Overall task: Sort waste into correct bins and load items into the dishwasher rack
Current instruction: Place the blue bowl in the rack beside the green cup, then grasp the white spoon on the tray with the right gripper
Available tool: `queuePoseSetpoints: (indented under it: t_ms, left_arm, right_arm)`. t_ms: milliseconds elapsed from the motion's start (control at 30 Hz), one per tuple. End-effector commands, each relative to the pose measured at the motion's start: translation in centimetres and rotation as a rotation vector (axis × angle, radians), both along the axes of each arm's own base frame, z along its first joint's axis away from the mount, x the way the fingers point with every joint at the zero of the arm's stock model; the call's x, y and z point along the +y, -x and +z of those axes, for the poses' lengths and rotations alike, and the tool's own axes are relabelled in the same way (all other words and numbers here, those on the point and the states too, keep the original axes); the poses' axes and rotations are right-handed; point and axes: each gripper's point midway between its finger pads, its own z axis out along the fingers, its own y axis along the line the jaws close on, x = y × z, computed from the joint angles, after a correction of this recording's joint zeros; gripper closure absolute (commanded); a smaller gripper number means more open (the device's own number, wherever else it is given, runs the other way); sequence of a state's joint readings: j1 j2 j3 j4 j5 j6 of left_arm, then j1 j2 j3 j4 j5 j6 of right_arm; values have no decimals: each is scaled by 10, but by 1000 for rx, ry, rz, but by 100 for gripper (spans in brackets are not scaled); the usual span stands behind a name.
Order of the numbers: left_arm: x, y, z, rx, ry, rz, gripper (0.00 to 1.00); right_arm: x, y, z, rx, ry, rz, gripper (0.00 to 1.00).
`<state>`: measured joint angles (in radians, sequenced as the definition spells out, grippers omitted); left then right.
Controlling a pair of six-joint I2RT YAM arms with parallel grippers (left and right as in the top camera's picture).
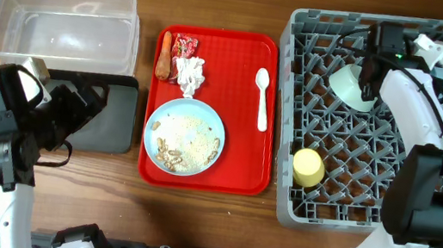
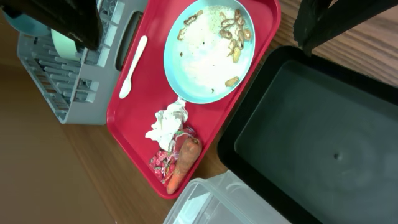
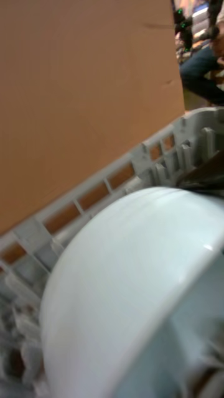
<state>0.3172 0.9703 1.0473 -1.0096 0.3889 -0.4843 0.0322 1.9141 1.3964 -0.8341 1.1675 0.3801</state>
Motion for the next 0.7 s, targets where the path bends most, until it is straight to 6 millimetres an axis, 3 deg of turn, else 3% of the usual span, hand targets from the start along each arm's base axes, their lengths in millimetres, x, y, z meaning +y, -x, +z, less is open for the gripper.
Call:
queuePoseSetpoints:
  t_ms: [0, 67, 167, 233, 333, 367, 433, 500, 567, 667]
  left_arm:
    - [3, 0, 4, -13, -15, 9, 0]
    - [3, 0, 4, -13, -15, 9, 0]
    - [3, 0, 4, -13, -15, 9, 0]
    - [3, 0, 4, -13, -15, 9, 0]
    - [3, 0, 4, -13, -15, 9, 0]
    - [3, 0, 4, -13, -15, 9, 0]
    - [3, 0, 4, -13, -15, 9, 0]
    - [3, 0, 4, -13, -15, 9, 0]
    - [3, 0, 4, -13, -15, 9, 0]
    - [3, 0, 4, -13, -15, 9, 0]
  right_arm:
    - [39, -7, -8, -5, -95, 85, 60]
    - [57, -10, 10, -63, -186, 132, 57]
    - [112, -15, 50, -175, -428, 304, 57]
    - [168, -18, 58, -172, -646, 509, 59]
    - [281, 0, 60, -90, -1017, 828, 64]
    - [319, 11, 44, -17, -1116, 886, 63]
    - [338, 18, 20, 46, -1153, 865, 61]
    - [358, 21, -27, 164, -1157, 822, 61]
    - [365, 20, -62, 233, -1150, 794, 61]
    - [358, 10, -107, 256, -1105, 698, 60]
